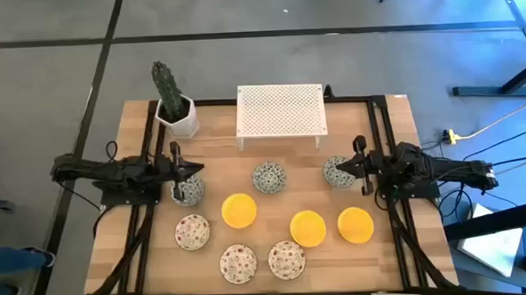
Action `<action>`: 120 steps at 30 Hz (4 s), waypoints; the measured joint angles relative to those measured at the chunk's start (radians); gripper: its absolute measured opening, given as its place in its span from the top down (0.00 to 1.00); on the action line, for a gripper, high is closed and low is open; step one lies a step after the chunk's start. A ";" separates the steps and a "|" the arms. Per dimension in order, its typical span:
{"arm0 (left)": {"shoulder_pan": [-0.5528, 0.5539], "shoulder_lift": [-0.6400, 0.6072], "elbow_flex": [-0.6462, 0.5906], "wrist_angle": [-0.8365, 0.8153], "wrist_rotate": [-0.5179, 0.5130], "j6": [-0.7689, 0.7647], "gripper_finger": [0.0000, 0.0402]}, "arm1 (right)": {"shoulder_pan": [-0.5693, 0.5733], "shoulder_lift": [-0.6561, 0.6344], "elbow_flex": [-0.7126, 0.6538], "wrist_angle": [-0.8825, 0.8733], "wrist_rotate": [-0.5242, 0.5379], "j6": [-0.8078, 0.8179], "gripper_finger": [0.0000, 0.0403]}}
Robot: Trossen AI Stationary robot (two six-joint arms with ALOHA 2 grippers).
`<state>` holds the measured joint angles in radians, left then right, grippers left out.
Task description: Pick & Place Mini bowls
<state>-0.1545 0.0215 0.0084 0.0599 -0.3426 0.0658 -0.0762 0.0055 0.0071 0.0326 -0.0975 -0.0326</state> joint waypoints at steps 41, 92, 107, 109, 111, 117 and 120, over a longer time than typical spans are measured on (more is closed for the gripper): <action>0.000 0.000 0.000 0.000 0.000 0.000 0.98 | 0.000 0.000 0.000 0.000 0.000 0.000 0.97; 0.000 0.000 0.000 0.000 0.000 0.000 0.97 | 0.000 0.000 0.000 0.000 0.000 0.000 0.97; 0.000 0.000 0.000 0.000 -0.002 0.050 0.98 | 0.000 0.000 0.000 0.108 0.000 0.027 0.97; 0.000 0.000 0.000 0.000 -0.003 0.053 0.98 | 0.000 0.000 0.000 0.172 0.000 0.056 0.97; 0.000 0.000 0.000 0.001 -0.003 0.053 0.98 | 0.000 0.000 0.000 0.218 -0.001 0.116 0.97; -0.001 0.000 0.000 0.064 0.029 -0.128 0.97 | 0.000 0.000 0.001 0.269 -0.019 0.422 0.97; -0.001 0.000 0.000 0.111 0.013 -0.123 0.98 | 0.000 0.000 0.001 0.269 -0.015 0.414 0.97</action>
<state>-0.1551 0.0216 0.0082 0.1713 -0.3297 -0.0575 -0.0763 0.0055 0.0078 0.3013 -0.1122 0.3812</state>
